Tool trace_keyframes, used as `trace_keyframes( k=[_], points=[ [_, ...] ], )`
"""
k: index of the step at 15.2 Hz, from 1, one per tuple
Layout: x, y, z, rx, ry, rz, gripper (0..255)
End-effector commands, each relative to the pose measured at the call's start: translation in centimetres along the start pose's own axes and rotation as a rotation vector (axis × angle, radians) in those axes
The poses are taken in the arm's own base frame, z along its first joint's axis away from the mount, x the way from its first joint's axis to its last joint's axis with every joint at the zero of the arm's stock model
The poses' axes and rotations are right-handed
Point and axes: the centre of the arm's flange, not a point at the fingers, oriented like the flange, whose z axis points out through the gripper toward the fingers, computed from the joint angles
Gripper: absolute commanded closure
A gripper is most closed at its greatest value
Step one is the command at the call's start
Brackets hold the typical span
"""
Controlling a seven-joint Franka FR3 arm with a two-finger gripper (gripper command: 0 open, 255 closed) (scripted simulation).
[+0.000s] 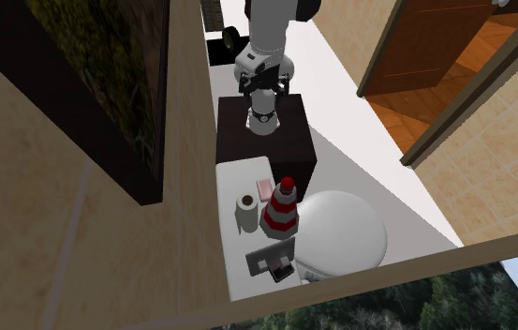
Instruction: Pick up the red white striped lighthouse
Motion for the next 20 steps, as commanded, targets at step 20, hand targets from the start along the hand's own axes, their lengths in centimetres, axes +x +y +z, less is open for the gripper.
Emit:
trace_keyframes(
  k=[20],
  points=[
    [24.7,-5.8,-2.5,0.023,-0.061,0.455,0]
  ],
)
